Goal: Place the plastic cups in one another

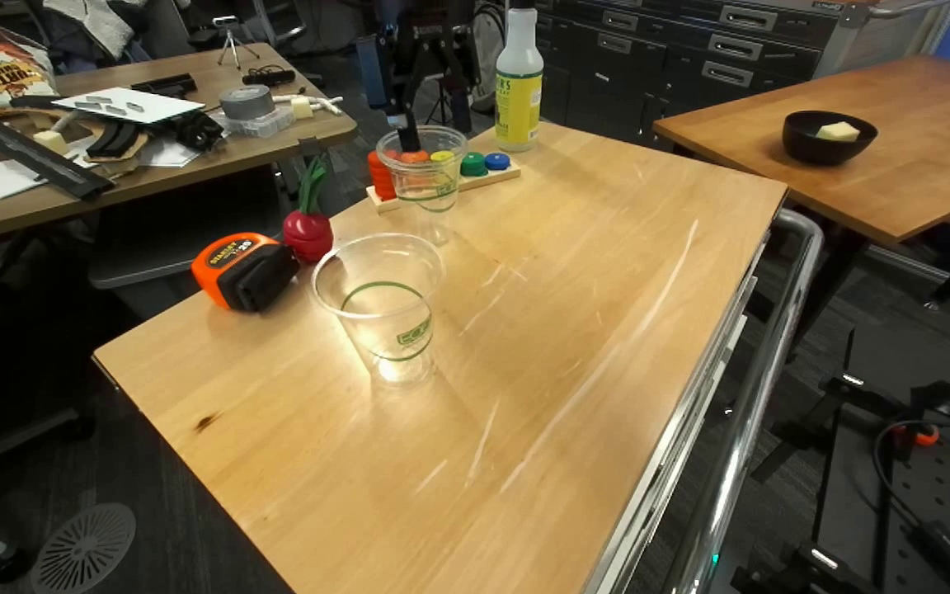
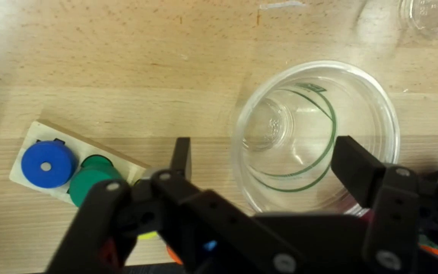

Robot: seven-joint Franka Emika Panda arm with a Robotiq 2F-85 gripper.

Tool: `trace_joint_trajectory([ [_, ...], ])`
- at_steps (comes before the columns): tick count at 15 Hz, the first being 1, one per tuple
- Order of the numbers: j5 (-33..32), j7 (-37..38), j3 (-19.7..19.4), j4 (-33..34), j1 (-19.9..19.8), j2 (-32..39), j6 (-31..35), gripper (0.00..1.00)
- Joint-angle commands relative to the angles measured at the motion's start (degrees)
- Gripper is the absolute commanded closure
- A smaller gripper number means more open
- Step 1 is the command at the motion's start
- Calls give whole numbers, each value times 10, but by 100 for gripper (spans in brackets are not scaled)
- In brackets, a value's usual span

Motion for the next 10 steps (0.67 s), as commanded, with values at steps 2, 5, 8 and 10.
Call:
trace_joint_trajectory([
  [2, 6, -5, -1, 8, -7, 9, -10, 47],
  [5, 15, -3, 0, 0, -14, 4, -1, 70],
  [8, 25, 3, 0, -12, -21, -4, 10, 92],
  [10, 33, 4, 1, -18, -25, -6, 17, 100],
])
